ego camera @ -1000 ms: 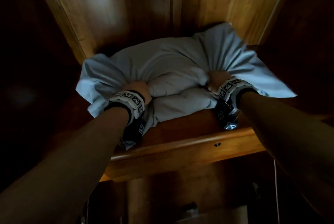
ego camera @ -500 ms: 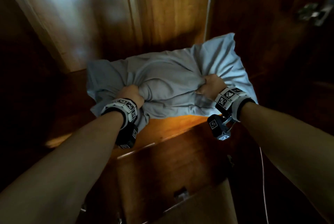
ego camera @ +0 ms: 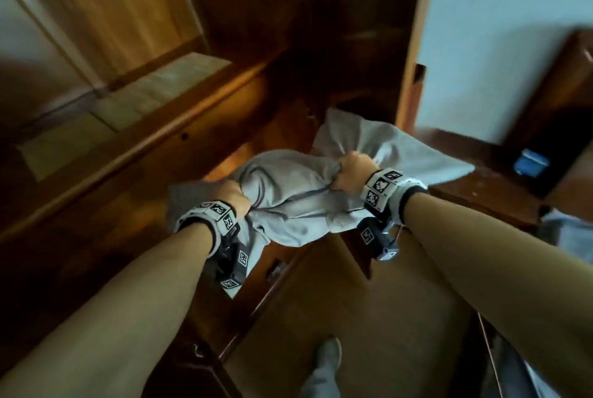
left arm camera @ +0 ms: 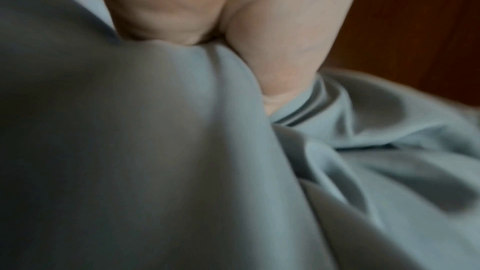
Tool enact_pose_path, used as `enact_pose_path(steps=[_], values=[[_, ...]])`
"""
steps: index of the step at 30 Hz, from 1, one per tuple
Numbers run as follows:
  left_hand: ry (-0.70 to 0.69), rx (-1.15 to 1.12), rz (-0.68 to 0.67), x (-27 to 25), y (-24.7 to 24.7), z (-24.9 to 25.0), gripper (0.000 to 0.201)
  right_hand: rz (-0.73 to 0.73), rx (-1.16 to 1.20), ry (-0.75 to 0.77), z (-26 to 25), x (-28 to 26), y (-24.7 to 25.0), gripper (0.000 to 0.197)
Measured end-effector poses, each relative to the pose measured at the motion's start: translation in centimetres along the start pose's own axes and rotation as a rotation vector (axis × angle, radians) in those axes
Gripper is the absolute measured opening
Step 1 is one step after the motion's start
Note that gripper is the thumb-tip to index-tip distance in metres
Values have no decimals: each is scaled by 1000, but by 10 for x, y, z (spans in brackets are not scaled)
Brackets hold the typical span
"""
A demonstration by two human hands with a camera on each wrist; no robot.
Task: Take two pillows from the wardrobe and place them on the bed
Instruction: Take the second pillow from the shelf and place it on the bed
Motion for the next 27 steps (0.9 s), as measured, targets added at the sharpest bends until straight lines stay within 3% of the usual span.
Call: enact_pose_path(steps=[5, 8, 10, 12, 14, 22, 27], values=[[-71, 12, -168, -24, -86, 49, 12, -42, -15, -129, 79, -44, -46, 51], [-133, 9, -253, -17, -135, 82, 18, -68, -4, -234, 131, -77, -63, 43], [-157, 27, -314, -14, -167, 108, 2, -85, 28, -310, 168, -95, -73, 37], [-172, 80, -355, -7, -201, 133, 18, -95, 73, -394, 207, -112, -78, 33], [-228, 173, -405, -9, -238, 166, 21, -102, 131, -493, 249, -134, -80, 34], [-550, 377, -602, -55, -369, 355, 16, 32, 325, -848, 434, -249, -64, 38], [-724, 532, -602, -85, -450, 481, 14, 118, 419, -992, 545, -315, -61, 33]])
Point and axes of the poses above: each hand's wrist, its own x-axis towards the middle knuckle, its own y-axis out of the back of the hand, z = x × y, the point moved 8 cm from there along x, towards the middle knuckle, and after that the axes turned 12 degrees about -z, right-handed, at the moved point
